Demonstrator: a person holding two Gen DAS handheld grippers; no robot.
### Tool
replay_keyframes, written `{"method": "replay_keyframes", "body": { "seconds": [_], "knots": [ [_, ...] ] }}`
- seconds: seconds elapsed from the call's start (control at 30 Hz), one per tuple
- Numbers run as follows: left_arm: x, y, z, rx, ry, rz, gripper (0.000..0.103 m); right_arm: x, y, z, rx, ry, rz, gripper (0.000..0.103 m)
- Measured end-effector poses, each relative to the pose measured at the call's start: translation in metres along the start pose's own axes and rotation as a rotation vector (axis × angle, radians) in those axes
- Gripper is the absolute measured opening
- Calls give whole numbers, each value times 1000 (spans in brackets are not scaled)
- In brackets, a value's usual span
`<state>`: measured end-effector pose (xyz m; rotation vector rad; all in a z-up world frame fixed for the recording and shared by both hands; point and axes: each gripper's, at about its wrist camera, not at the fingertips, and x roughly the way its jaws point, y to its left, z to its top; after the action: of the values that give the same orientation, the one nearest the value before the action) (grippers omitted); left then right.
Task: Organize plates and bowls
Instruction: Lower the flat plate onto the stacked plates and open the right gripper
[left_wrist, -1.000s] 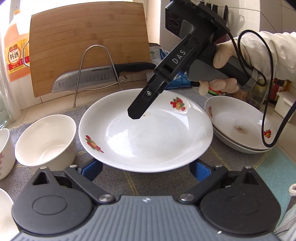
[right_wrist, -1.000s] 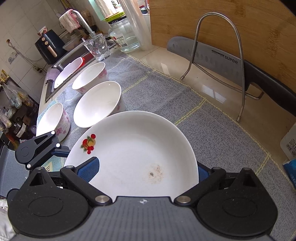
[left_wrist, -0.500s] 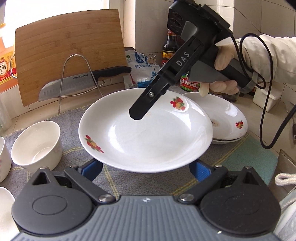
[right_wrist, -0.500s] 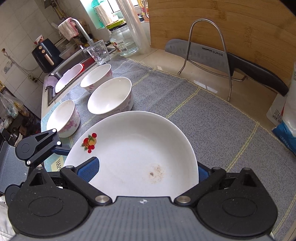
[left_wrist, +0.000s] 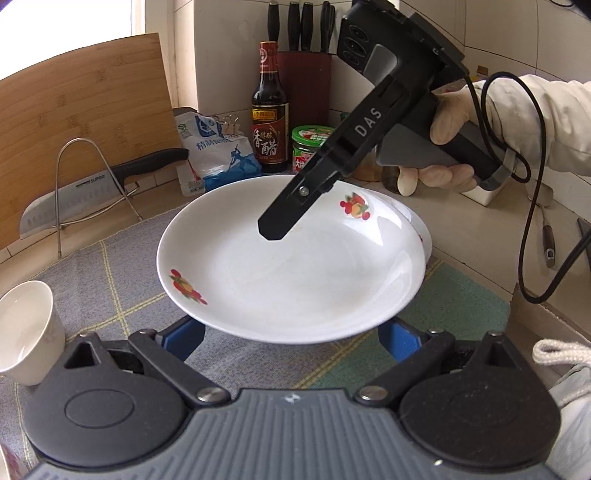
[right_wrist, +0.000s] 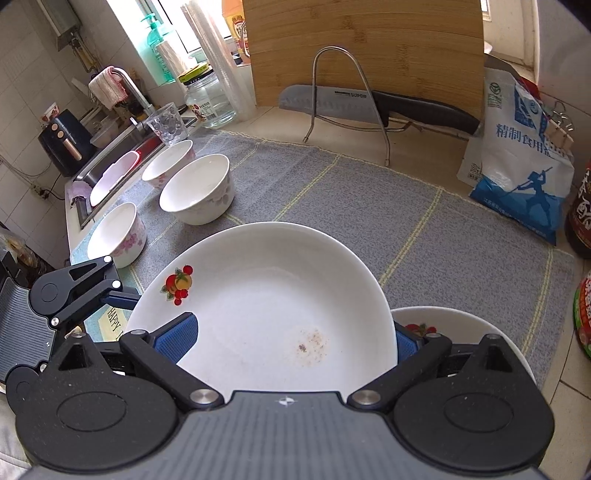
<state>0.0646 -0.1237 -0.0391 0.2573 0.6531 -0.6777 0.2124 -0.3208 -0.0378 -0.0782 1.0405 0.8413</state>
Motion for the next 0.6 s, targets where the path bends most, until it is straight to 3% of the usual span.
{"method": "replay_keyframes", "body": {
  "seconds": [0.6],
  "knots": [
    [42,-12,18,74,41,-128,99,-35,-50,-51,143,-37,-68,103]
  ]
}}
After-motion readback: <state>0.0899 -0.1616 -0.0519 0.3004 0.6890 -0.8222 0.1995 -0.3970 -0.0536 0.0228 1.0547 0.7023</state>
